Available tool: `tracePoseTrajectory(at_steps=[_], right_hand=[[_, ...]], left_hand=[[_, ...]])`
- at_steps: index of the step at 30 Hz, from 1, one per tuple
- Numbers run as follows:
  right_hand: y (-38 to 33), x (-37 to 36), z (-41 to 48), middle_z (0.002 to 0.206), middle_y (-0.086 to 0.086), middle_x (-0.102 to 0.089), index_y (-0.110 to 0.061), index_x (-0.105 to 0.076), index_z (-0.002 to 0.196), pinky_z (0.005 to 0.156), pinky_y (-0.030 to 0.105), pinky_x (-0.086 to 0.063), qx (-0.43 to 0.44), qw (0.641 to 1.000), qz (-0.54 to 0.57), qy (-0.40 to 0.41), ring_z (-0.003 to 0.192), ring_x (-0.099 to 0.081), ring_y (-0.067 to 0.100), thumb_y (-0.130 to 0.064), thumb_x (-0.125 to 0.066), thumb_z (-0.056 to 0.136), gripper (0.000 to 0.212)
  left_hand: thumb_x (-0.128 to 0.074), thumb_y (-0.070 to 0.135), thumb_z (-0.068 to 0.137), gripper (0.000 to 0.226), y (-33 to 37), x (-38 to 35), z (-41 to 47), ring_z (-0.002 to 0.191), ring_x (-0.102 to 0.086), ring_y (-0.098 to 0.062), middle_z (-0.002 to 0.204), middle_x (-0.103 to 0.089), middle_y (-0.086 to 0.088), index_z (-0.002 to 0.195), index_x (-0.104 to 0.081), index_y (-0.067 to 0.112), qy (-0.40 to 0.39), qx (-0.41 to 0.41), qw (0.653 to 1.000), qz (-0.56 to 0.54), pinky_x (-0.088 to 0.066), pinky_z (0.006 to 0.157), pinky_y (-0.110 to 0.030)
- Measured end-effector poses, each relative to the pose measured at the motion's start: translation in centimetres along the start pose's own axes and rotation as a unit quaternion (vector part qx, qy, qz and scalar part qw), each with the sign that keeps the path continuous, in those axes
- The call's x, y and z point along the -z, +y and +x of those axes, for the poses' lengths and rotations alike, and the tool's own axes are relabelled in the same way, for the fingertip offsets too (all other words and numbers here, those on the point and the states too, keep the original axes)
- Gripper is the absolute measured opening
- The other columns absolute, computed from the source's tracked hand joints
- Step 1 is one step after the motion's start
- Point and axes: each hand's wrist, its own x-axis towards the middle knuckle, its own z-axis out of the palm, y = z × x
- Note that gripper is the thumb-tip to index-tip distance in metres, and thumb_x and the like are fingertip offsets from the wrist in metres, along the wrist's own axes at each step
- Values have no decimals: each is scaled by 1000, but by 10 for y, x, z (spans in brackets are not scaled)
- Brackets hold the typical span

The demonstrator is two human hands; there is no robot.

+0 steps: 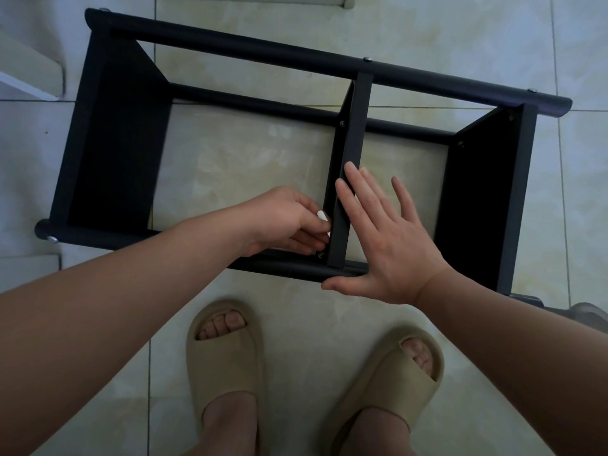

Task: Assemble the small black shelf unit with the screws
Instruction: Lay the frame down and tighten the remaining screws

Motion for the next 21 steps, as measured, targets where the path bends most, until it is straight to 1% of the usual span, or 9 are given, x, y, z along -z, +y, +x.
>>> tracePoseTrajectory(at_steps=[2, 5, 8, 12, 17, 21], right_hand=[[0, 0, 0, 170, 12, 3, -5, -7, 162, 124, 60, -6, 0, 1000, 0, -1, 157, 2, 26, -94, -32, 77, 125], [0, 0, 0, 170, 12, 4, -6, -7, 162, 124, 60, -6, -1, 1000, -1, -4, 157, 3, 25, -94, -32, 77, 125], [0, 1, 0, 170, 11, 5, -6, -6, 162, 124, 60, -6, -3, 1000, 0, -9, 157, 3, 25, -94, -32, 77, 126], [0, 2, 0, 170, 11, 6, -6, -5, 162, 124, 60, -5, -6, 1000, -2, -15, 157, 4, 25, -95, -31, 76, 126], [-1, 2, 0, 170, 12, 3, -6, -7, 162, 123, 61, -7, -3, 1000, -2, -10, 157, 2, 26, -95, -31, 76, 126], [-1, 1, 0, 170, 11, 4, -6, -5, 162, 123, 61, -7, -3, 1000, -3, -12, 157, 3, 26, -95, -31, 77, 126]], left_hand=[[-67, 11, 94, 2, 0, -1, 1, 84, -75, -23, 94, -77, -16, 93, -67, 10, 8, 4, 1000, -19, -61, 71, -29], [-66, 16, 95, 7, 0, -2, 1, 81, -76, -21, 87, -77, -11, 95, -68, 10, 8, 13, 999, -41, -60, 68, -28], [-64, 19, 97, 12, -2, -3, 1, 76, -75, -20, 79, -75, -8, 91, -67, 9, 7, 15, 999, -30, -59, 64, -26], [-61, 16, 99, 12, -2, -2, 0, 73, -74, -16, 76, -75, -5, 90, -63, 8, -1, 8, 1000, -20, -57, 61, -22], [-56, 14, 101, 15, 0, 0, -2, 71, -71, -12, 73, -74, -1, 88, -62, 10, -17, -5, 999, 28, -55, 63, -18], [-53, 15, 102, 16, 0, 4, -6, 75, -70, -10, 79, -74, 0, 90, -64, 13, -27, -17, 996, 80, -51, 71, -23]])
